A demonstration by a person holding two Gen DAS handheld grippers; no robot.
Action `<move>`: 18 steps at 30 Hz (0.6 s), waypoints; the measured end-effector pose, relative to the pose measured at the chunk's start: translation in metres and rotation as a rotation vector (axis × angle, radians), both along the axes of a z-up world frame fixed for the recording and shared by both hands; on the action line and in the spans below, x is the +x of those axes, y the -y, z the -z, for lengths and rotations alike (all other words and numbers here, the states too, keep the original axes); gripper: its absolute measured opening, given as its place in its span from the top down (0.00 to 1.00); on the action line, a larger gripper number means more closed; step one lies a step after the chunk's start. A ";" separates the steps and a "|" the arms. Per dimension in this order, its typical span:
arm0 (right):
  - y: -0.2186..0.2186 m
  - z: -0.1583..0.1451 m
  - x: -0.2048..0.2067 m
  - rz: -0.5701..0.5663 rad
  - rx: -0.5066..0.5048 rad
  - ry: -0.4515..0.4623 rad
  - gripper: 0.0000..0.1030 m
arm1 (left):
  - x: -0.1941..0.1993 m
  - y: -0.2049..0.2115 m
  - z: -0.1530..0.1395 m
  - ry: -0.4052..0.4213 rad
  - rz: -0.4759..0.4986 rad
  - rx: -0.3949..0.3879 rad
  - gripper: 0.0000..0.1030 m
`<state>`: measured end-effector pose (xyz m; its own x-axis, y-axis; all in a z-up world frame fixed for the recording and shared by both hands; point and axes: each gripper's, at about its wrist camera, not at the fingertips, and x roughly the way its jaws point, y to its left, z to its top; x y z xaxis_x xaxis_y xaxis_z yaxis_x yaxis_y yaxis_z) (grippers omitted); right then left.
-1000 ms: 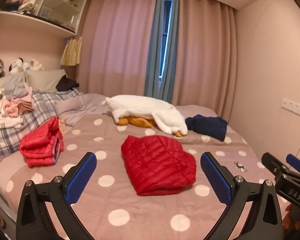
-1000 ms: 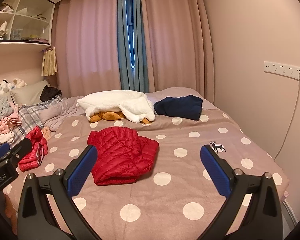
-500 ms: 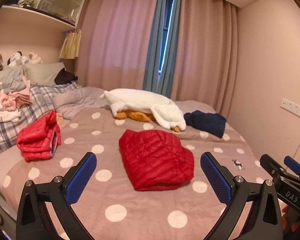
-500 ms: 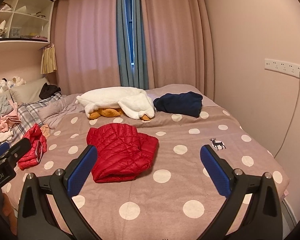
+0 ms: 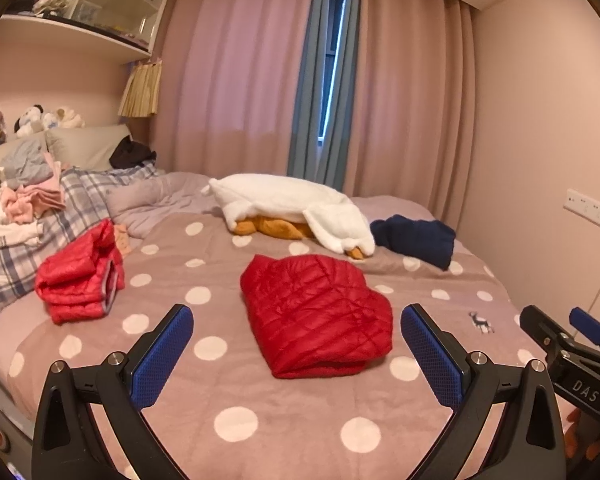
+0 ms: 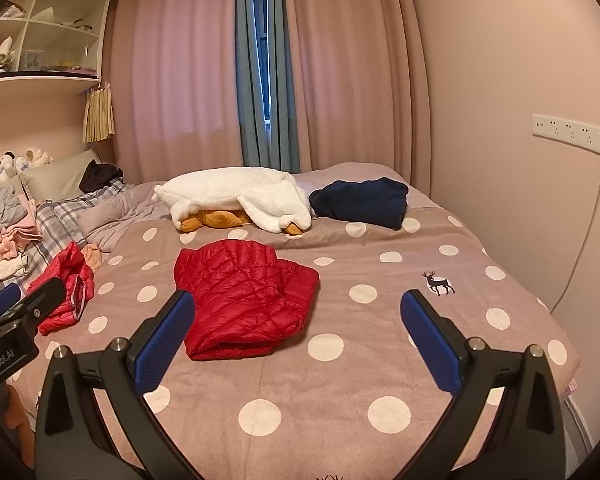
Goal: Fold large clothes
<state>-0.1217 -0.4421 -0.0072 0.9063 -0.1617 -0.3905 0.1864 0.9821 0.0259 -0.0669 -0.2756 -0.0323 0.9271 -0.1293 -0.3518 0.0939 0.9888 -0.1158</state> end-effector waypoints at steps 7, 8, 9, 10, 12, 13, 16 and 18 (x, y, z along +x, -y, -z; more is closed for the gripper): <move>-0.002 0.003 0.002 0.000 -0.002 -0.009 0.00 | 0.001 0.000 0.002 -0.007 -0.007 0.011 0.01; -0.002 0.003 0.003 0.001 -0.003 -0.009 0.00 | 0.001 0.000 0.003 -0.008 -0.006 0.011 0.01; -0.002 0.004 0.003 0.000 -0.003 -0.011 0.00 | 0.002 0.000 0.003 -0.009 -0.005 0.012 0.01; -0.002 0.004 0.003 -0.001 -0.002 -0.013 0.00 | 0.002 0.000 0.003 -0.012 -0.005 0.014 0.01; -0.002 0.005 0.003 -0.003 -0.002 -0.015 0.00 | 0.002 0.001 0.003 -0.011 -0.006 0.014 0.01; -0.003 0.005 0.004 -0.004 -0.003 -0.016 0.00 | 0.002 0.000 0.003 -0.011 -0.006 0.014 0.01; -0.004 0.006 0.003 -0.002 -0.005 -0.019 0.00 | 0.002 0.000 0.004 -0.013 0.000 0.016 0.01; -0.004 0.007 0.004 -0.003 -0.005 -0.024 0.00 | 0.002 0.001 0.004 -0.014 -0.003 0.017 0.01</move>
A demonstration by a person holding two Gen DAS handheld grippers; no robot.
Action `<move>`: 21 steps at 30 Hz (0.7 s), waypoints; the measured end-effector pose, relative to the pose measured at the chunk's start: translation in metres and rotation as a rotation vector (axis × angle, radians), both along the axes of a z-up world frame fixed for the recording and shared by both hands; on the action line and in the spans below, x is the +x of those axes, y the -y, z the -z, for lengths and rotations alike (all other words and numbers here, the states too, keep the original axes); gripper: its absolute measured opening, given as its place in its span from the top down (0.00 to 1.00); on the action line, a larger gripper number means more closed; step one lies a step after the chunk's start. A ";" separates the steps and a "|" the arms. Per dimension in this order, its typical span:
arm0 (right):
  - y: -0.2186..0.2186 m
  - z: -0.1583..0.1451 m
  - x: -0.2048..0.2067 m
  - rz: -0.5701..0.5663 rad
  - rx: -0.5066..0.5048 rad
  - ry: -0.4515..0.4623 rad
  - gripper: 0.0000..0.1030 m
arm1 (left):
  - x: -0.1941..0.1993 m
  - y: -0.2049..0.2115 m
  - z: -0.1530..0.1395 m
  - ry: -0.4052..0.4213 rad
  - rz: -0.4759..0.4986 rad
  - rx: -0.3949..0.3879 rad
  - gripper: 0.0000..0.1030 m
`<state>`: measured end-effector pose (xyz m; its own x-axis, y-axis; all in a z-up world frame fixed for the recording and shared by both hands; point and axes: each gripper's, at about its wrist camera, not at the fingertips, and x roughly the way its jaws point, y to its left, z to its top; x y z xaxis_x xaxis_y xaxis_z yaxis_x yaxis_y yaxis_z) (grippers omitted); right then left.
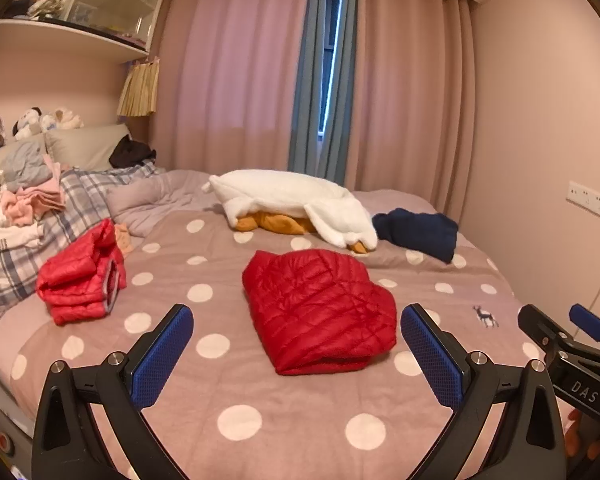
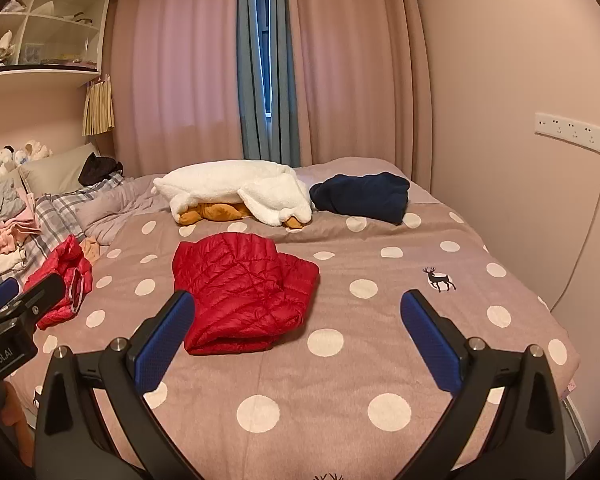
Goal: Fold large clothes
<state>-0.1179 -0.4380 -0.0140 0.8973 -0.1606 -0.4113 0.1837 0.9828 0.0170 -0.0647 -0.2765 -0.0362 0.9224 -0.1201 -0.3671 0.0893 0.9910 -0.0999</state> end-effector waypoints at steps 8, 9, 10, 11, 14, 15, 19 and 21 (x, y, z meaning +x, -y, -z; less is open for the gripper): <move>-0.002 0.001 0.000 -0.001 -0.001 -0.006 0.00 | 0.000 0.001 0.000 0.000 0.000 0.001 0.01; -0.002 0.001 0.000 0.000 -0.002 -0.007 0.00 | 0.000 0.001 0.000 0.001 0.001 0.001 0.01; -0.002 0.002 0.001 0.001 -0.003 -0.007 0.00 | 0.000 0.001 0.000 0.000 0.001 0.001 0.01; -0.001 0.002 0.001 0.001 -0.003 -0.008 0.00 | 0.000 0.001 0.000 0.000 0.000 0.001 0.01; -0.001 0.003 0.002 -0.001 -0.001 -0.012 0.00 | 0.001 0.001 0.000 0.001 0.001 0.000 0.01; 0.000 0.003 0.003 -0.001 -0.001 -0.014 0.00 | 0.001 0.002 0.000 0.000 0.001 0.001 0.01; 0.000 0.004 0.004 0.002 -0.004 -0.016 0.00 | 0.000 0.001 0.001 -0.006 0.001 0.001 0.01; 0.001 0.004 0.003 0.000 -0.003 -0.018 0.00 | -0.001 -0.005 0.002 -0.009 0.006 0.000 0.01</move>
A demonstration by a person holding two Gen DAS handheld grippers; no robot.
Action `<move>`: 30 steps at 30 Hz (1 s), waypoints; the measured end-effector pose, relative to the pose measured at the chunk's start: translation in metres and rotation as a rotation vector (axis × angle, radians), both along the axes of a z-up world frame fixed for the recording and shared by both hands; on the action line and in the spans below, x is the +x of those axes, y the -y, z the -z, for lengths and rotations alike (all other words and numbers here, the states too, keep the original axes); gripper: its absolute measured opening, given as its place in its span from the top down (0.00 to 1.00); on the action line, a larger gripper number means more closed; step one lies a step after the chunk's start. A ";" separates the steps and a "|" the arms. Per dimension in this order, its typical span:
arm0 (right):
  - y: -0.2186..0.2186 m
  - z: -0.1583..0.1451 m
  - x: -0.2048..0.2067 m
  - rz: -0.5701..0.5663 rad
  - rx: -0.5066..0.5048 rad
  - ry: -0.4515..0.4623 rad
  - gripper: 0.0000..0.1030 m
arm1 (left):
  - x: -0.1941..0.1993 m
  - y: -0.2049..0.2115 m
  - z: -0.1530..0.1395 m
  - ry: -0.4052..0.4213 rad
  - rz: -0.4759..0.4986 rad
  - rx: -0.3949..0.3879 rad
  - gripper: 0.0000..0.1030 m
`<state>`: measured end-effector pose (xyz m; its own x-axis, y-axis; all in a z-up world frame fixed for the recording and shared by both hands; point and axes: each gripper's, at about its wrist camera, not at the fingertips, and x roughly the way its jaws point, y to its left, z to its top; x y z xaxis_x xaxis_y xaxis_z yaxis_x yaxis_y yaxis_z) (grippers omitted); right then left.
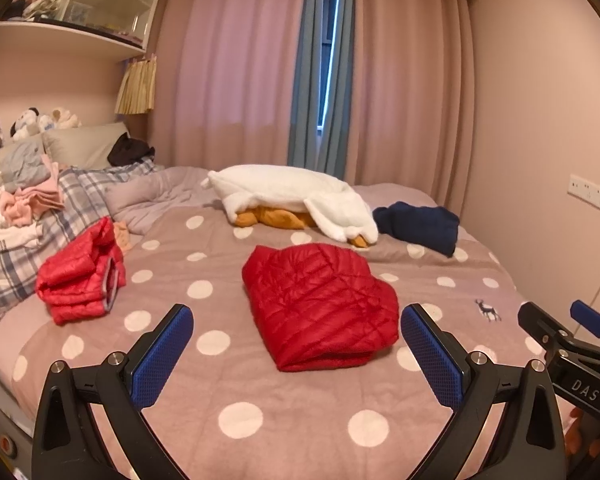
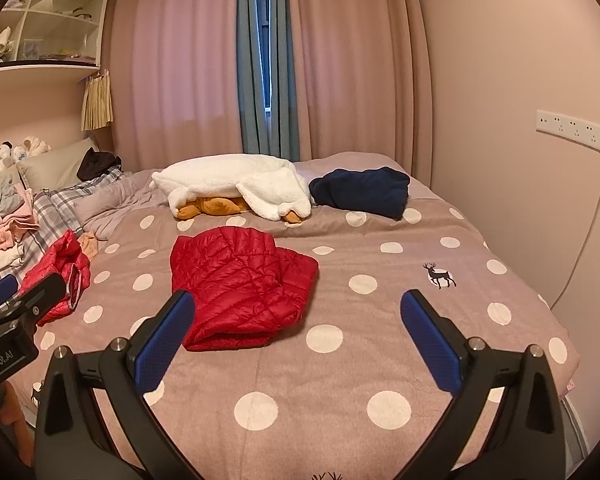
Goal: Fold large clothes
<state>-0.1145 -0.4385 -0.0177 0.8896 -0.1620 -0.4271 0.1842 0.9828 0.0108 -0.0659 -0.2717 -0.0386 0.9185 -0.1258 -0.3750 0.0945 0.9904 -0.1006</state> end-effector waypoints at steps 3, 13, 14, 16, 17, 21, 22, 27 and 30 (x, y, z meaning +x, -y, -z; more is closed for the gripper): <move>-0.001 0.000 0.000 0.002 -0.002 -0.001 0.00 | -0.001 -0.003 0.000 -0.001 0.001 0.003 0.01; 0.001 0.003 0.002 -0.002 -0.004 -0.009 0.00 | -0.002 -0.007 0.002 -0.005 0.007 0.002 0.01; 0.001 0.004 0.002 -0.003 -0.005 -0.010 0.00 | -0.001 -0.007 0.002 -0.005 0.008 0.003 0.01; 0.001 0.005 0.003 -0.004 -0.006 -0.012 0.00 | -0.003 -0.009 0.002 -0.005 0.007 0.006 0.01; 0.000 0.005 0.003 -0.003 -0.007 -0.013 0.00 | -0.001 -0.006 0.002 -0.005 0.005 0.004 0.01; 0.001 0.006 0.004 -0.001 -0.009 -0.018 0.00 | -0.001 -0.006 0.002 -0.005 0.006 0.004 0.01; 0.000 0.006 0.005 -0.001 -0.009 -0.019 0.00 | -0.001 -0.007 0.002 -0.006 0.006 0.004 0.01; -0.001 0.007 0.008 -0.005 -0.013 -0.025 0.00 | -0.001 -0.008 0.002 -0.005 0.006 0.008 0.01; -0.001 0.009 0.012 -0.003 -0.016 -0.031 0.00 | 0.000 -0.005 0.002 -0.007 0.008 0.006 0.01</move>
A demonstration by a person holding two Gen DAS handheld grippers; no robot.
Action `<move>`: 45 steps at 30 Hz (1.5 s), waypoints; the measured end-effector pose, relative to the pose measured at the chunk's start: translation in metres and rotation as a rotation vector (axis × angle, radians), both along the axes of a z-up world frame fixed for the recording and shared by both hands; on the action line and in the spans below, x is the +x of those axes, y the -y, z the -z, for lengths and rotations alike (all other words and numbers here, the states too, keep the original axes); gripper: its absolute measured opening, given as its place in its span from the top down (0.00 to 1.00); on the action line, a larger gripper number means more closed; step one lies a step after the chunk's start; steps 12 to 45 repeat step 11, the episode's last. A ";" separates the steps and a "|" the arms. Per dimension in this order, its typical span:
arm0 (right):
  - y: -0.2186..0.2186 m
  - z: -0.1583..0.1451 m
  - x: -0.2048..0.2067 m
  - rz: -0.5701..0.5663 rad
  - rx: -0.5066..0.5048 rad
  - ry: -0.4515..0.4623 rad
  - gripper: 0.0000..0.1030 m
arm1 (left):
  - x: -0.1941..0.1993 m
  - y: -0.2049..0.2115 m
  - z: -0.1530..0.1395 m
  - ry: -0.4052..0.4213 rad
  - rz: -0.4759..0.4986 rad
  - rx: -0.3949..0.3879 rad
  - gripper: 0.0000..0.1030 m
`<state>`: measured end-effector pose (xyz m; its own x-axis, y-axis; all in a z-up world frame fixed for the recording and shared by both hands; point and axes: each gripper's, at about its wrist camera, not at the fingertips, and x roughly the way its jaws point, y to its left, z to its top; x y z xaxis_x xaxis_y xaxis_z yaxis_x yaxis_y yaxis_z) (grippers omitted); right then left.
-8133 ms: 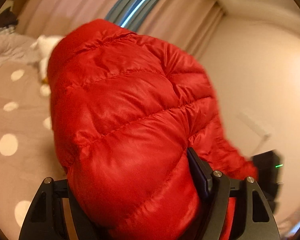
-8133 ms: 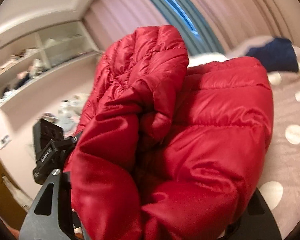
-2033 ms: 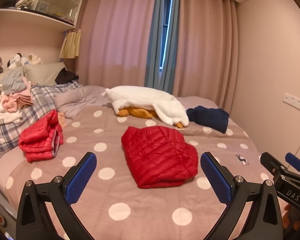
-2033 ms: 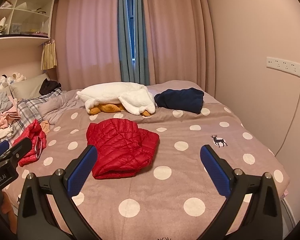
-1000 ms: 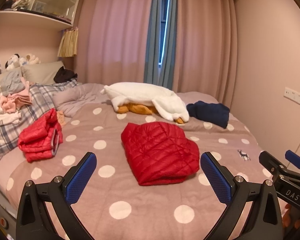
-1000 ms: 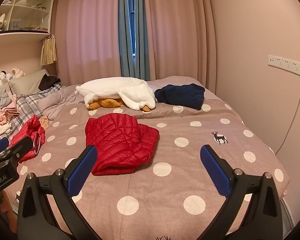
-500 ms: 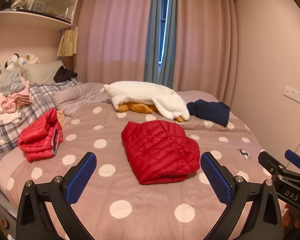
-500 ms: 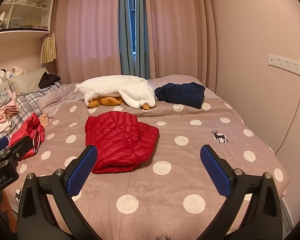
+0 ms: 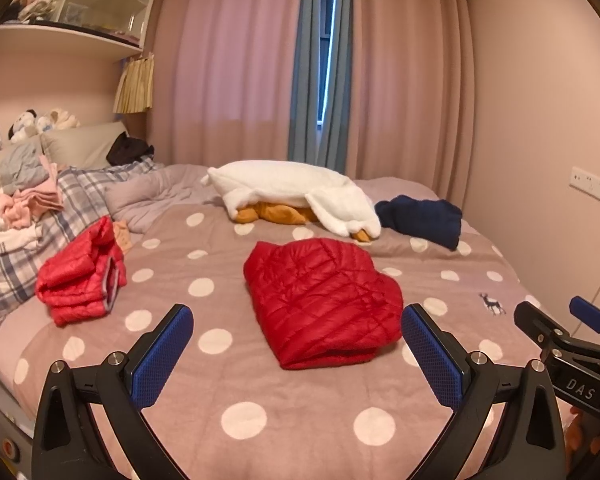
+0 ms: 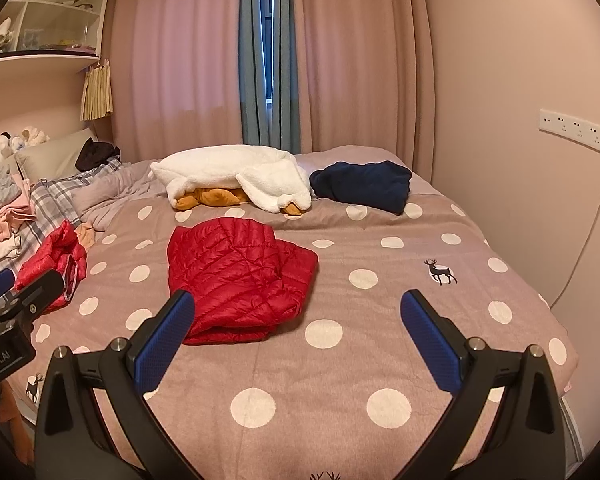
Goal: Fold large clothes
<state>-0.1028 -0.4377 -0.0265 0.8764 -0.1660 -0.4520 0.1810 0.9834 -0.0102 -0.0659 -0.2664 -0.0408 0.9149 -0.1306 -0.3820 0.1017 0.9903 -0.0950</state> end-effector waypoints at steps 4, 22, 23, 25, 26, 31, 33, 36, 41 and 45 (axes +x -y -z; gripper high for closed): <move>0.002 0.004 0.007 -0.003 0.006 -0.013 0.00 | 0.000 -0.006 0.004 -0.012 0.008 0.005 0.01; 0.004 0.015 0.025 0.002 0.000 -0.043 0.00 | 0.008 -0.023 0.015 -0.040 0.044 -0.006 0.01; 0.004 0.015 0.025 0.002 0.000 -0.043 0.00 | 0.008 -0.023 0.015 -0.040 0.044 -0.006 0.01; 0.004 0.015 0.025 0.002 0.000 -0.043 0.00 | 0.008 -0.023 0.015 -0.040 0.044 -0.006 0.01; 0.004 0.015 0.025 0.002 0.000 -0.043 0.00 | 0.008 -0.023 0.015 -0.040 0.044 -0.006 0.01; 0.004 0.015 0.025 0.002 0.000 -0.043 0.00 | 0.008 -0.023 0.015 -0.040 0.044 -0.006 0.01; 0.004 0.015 0.025 0.002 0.000 -0.043 0.00 | 0.008 -0.023 0.015 -0.040 0.044 -0.006 0.01; 0.004 0.015 0.025 0.002 0.000 -0.043 0.00 | 0.008 -0.023 0.015 -0.040 0.044 -0.006 0.01; 0.004 0.015 0.025 0.002 0.000 -0.043 0.00 | 0.008 -0.023 0.015 -0.040 0.044 -0.006 0.01; 0.004 0.015 0.025 0.002 0.000 -0.043 0.00 | 0.008 -0.023 0.015 -0.040 0.044 -0.006 0.01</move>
